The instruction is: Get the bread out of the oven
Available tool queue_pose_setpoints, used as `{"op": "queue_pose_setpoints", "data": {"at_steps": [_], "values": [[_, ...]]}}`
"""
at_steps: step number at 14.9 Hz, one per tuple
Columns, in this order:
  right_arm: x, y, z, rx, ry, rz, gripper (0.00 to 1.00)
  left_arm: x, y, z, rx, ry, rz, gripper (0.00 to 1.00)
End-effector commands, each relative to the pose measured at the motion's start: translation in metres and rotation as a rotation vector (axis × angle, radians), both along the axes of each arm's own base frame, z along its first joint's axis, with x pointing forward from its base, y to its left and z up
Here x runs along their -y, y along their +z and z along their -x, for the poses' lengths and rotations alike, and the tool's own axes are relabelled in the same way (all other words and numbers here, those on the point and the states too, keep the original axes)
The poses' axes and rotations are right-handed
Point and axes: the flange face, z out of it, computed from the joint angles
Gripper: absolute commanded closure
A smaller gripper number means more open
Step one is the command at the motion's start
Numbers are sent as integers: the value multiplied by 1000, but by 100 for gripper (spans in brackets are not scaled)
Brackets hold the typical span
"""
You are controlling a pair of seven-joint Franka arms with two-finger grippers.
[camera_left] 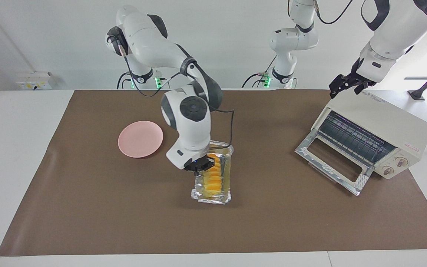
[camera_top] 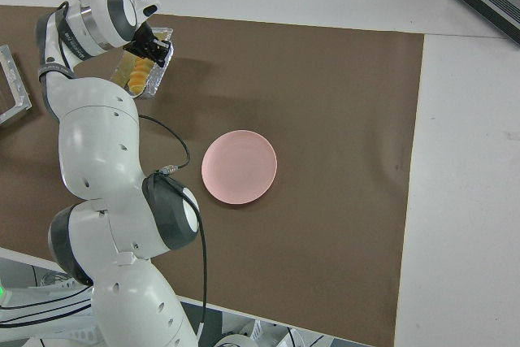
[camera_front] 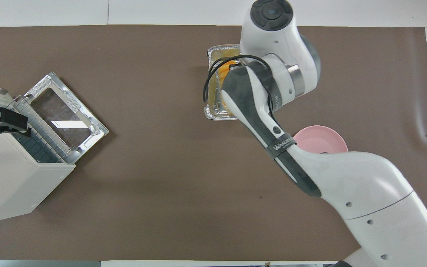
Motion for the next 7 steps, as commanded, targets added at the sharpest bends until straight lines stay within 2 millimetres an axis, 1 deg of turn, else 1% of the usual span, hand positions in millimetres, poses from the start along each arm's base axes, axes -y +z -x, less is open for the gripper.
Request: {"op": "queue_pose_setpoints", "data": {"at_steps": [1,2,3,4,5,7], "values": [[77,-1,-26,4,73,7,100,-2,1,9,-5,-1,12,0],[110,-5,-35,10,100,8,100,-2,1,10,-5,-1,12,0],[147,-19,-41,7,101,8,100,-2,1,9,-5,-1,12,0],[170,-36,-43,2,98,6,100,-2,1,9,-5,-1,12,0],[189,-50,-43,1,93,3,100,-2,1,9,-5,-1,12,0],[215,-79,-36,4,87,-6,100,-2,1,9,-7,-1,12,0]]}}
